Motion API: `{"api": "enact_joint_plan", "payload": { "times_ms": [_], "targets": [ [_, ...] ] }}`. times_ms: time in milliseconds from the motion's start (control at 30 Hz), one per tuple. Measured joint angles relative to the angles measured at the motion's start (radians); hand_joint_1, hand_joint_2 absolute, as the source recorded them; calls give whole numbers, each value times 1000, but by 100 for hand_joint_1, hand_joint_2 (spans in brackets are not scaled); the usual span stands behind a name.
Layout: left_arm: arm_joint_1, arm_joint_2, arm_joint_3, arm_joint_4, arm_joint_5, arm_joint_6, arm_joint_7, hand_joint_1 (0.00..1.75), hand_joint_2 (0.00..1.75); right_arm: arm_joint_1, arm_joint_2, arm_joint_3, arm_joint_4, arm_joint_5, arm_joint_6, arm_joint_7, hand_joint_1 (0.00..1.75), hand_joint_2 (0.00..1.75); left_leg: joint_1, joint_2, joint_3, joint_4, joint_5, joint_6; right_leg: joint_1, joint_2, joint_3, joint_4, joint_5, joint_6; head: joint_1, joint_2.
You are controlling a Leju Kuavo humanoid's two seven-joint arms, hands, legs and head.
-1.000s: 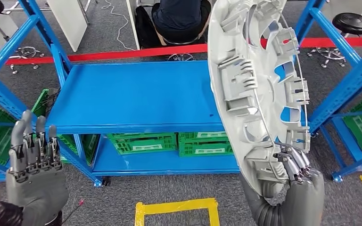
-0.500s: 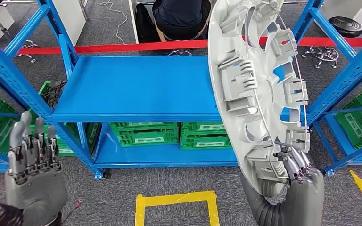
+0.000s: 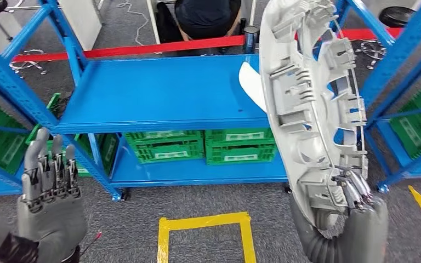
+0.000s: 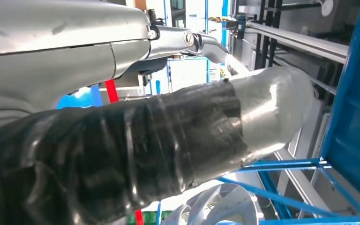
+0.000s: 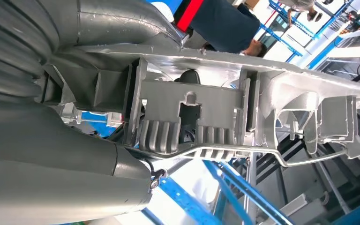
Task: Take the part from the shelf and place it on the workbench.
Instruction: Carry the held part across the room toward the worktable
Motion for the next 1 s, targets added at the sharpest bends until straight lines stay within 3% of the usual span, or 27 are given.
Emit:
{"api": "enact_joint_plan", "payload": {
  "times_ms": [67,100,133,233,300,400,433,467,533,567,600,633,667,733,800,933,1000],
  "targets": [
    [0,-1,-4,4,0,0,2,0,0,3,-2,-5,-2,-5,-1,0,175,175,2,0,-15,88,-43,-2,3,0,-23,1,17,-1,-7,0],
    [-1,-1,-5,6,0,0,2,0,0,4,-3,-6,-3,-9,-1,-1,175,175,1,0,-1,88,-42,1,4,0,-33,1,24,-1,-9,0],
    [-2,-1,-7,6,0,0,2,0,0,5,-4,-8,-3,-12,-1,-2,175,175,0,0,35,45,-27,7,7,1,-43,1,33,-1,-11,0],
    [-13,-3,-10,6,0,0,4,0,0,8,-5,-13,-6,-18,0,-7,175,175,-13,3,183,-171,18,39,11,3,-61,1,55,5,-12,0],
    [-18,-4,-11,5,0,0,5,0,0,9,-5,-15,-8,-21,0,-10,175,175,-23,7,213,-230,21,53,8,1,-66,-2,68,16,-9,0],
    [-19,-6,-12,5,0,0,8,0,0,9,-7,-18,-11,-25,1,-12,175,175,-20,8,206,-249,56,64,4,-1,-76,-7,75,35,-11,0],
    [-20,-7,-13,5,0,0,9,0,0,9,-8,-19,-12,-26,1,-12,175,175,-16,9,204,-257,71,67,4,0,-84,9,53,39,-8,0],
    [-20,-9,-13,6,0,0,9,0,0,9,-8,-19,-12,-26,1,-13,175,175,-12,11,199,-261,84,67,2,0,-96,46,12,43,-3,0],
    [-20,-10,-14,6,0,0,10,0,0,9,-10,-20,-13,-27,1,-14,175,175,-11,11,178,-259,103,67,-3,0,-123,169,-85,52,10,0],
    [-20,-11,-15,7,0,0,11,0,0,9,-10,-21,-13,-29,2,-14,175,175,-10,11,163,-255,112,65,-5,0,-130,230,-116,57,14,0],
    [-20,-11,-15,7,1,0,12,0,0,10,-10,-21,-13,-30,2,-14,175,175,-9,11,148,-249,118,63,-7,0,-128,267,-127,61,17,0],
    [-20,-11,-15,7,1,0,14,0,0,10,-10,-21,-13,-31,3,-15,175,175,-7,11,133,-241,124,59,-9,0,-111,268,-121,65,19,0],
    [-20,-11,-15,7,1,0,15,0,0,10,-10,-21,-13,-31,4,-15,175,175,-5,11,118,-231,127,55,-12,-1,-77,229,-102,69,21,0],
    [-20,-11,-15,7,1,-2,18,0,0,8,-10,-21,-13,-34,5,-17,175,175,0,11,91,-209,132,45,-17,-1,12,94,-78,79,29,0],
    [-20,-11,-15,6,2,-3,21,0,0,7,-11,-21,-13,-40,8,-19,175,175,-2,10,70,-190,138,32,-16,3,59,20,-77,73,39,0],
    [-21,-10,-15,3,3,-7,30,0,0,2,-11,-22,-14,-57,17,-21,175,175,-2,5,50,-177,154,12,-11,5,41,27,-65,34,35,0],
    [-21,-10,-15,3,4,-9,35,0,0,-3,-11,-24,-14,-66,22,-25,175,175,0,4,28,-133,107,4,-11,3,29,26,-50,17,28,0]
  ]
}}
